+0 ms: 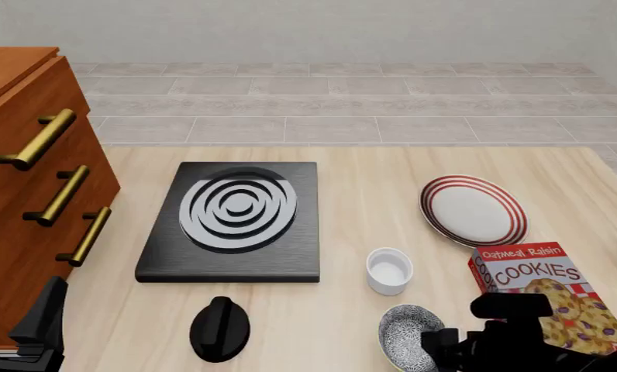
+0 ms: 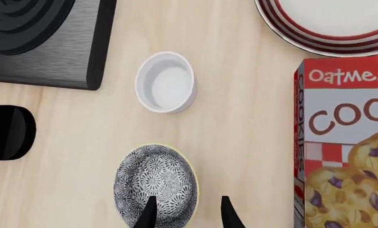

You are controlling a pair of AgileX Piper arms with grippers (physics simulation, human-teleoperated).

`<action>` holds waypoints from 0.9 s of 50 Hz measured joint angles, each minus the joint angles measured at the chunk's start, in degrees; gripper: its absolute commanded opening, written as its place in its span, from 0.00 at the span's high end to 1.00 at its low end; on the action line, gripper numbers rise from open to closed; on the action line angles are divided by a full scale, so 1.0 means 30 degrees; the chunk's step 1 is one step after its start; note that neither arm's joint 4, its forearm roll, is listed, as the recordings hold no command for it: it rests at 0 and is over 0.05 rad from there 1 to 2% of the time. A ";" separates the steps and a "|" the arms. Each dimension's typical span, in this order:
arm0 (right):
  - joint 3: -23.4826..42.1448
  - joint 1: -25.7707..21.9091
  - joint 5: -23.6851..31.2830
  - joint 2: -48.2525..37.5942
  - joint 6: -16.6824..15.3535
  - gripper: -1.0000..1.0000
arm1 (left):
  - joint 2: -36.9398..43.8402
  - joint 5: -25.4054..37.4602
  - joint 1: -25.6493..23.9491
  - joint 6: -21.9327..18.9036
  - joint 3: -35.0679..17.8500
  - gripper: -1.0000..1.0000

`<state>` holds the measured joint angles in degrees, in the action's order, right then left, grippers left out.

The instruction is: Pick the akita bowl next to the ramekin and place it on the plate.

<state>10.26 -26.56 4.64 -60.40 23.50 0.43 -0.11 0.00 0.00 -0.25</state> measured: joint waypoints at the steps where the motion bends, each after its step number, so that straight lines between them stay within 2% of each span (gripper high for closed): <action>1: -0.0005 -0.0006 -0.0037 -0.0028 -0.0001 0.00 | 0.0000 0.0000 0.0000 0.0000 0.0000 0.00; 45: -0.0308 -0.0234 -0.2098 -0.1983 -0.0051 0.00 | 0.0000 0.0000 0.0000 0.0000 0.0000 0.00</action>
<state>9.34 -27.26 -1.65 -66.35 23.35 0.43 -0.11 0.00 0.00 -0.25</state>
